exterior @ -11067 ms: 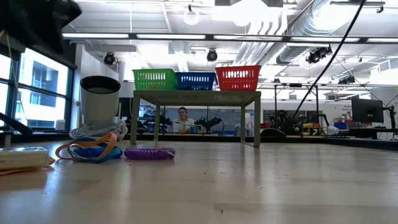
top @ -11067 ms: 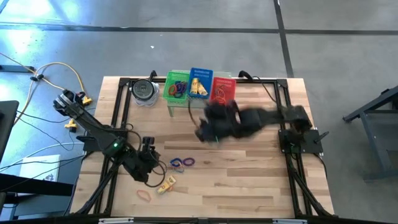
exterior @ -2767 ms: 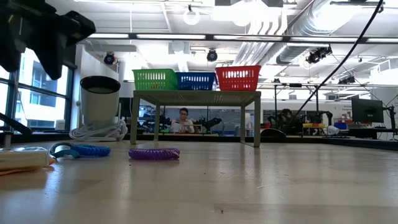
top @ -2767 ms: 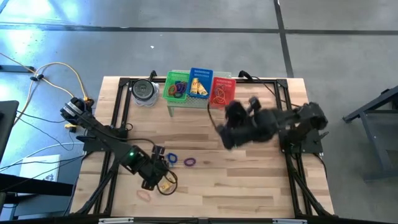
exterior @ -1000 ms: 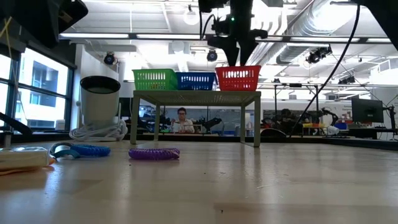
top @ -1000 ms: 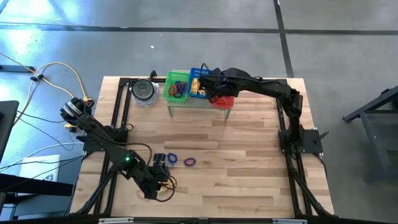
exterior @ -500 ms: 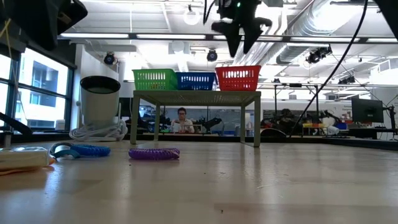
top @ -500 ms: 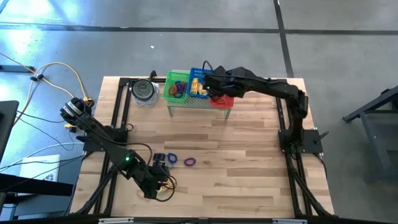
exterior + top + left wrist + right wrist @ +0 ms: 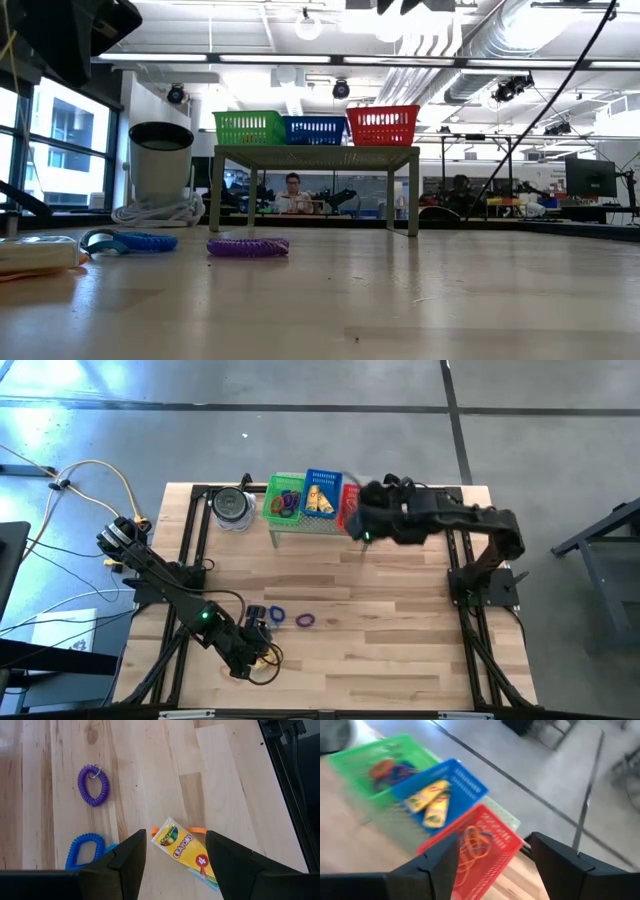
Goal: Pick & Place Office Desk Supplies
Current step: Put the blue spring keychain into the green bin on the shelf
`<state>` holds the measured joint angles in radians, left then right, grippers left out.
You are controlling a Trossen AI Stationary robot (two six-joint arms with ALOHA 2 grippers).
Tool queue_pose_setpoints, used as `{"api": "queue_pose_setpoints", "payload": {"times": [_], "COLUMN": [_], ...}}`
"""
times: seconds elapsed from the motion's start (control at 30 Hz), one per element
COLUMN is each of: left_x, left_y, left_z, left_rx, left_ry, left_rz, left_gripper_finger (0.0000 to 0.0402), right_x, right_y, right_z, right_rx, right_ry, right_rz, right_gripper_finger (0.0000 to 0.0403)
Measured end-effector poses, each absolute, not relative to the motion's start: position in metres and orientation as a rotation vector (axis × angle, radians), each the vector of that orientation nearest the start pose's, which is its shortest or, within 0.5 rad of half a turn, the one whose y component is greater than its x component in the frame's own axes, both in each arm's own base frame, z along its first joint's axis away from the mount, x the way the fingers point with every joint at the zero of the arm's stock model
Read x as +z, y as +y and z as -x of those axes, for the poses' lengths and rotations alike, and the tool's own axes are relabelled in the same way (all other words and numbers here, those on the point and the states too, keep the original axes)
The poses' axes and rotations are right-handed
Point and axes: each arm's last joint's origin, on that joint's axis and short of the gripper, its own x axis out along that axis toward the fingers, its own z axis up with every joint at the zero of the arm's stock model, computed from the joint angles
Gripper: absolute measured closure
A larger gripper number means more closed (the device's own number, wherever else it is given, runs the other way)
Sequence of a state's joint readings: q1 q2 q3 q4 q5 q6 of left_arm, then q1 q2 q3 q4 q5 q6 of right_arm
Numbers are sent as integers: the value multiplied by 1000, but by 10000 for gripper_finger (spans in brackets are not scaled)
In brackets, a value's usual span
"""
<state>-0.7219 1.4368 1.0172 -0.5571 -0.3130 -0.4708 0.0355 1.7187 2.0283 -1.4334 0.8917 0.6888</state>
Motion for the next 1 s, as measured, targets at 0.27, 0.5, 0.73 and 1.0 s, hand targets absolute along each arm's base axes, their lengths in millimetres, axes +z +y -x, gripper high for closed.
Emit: {"api": "queue_pose_setpoints", "payload": {"times": [0.27,0.5,0.73,1.0], "left_x": [241,239,235,237], "left_y": [-182,-180,-186,-186], "left_z": [-221,-218,-204,-200], "left_rx": [-177,-165,-237,-235], "left_ry": [908,941,1018,1012], "left_rz": [-80,-103,-185,-220], "left_gripper_finger": [204,204,204,204], "right_x": [421,419,402,312], "right_y": [49,98,143,176], "right_z": [-307,-290,-271,-253], "right_rx": [-932,-821,-788,-840], "right_ry": [635,617,531,511], "right_rz": [9,-14,-15,-6], "right_gripper_finger": [170,170,170,170]}}
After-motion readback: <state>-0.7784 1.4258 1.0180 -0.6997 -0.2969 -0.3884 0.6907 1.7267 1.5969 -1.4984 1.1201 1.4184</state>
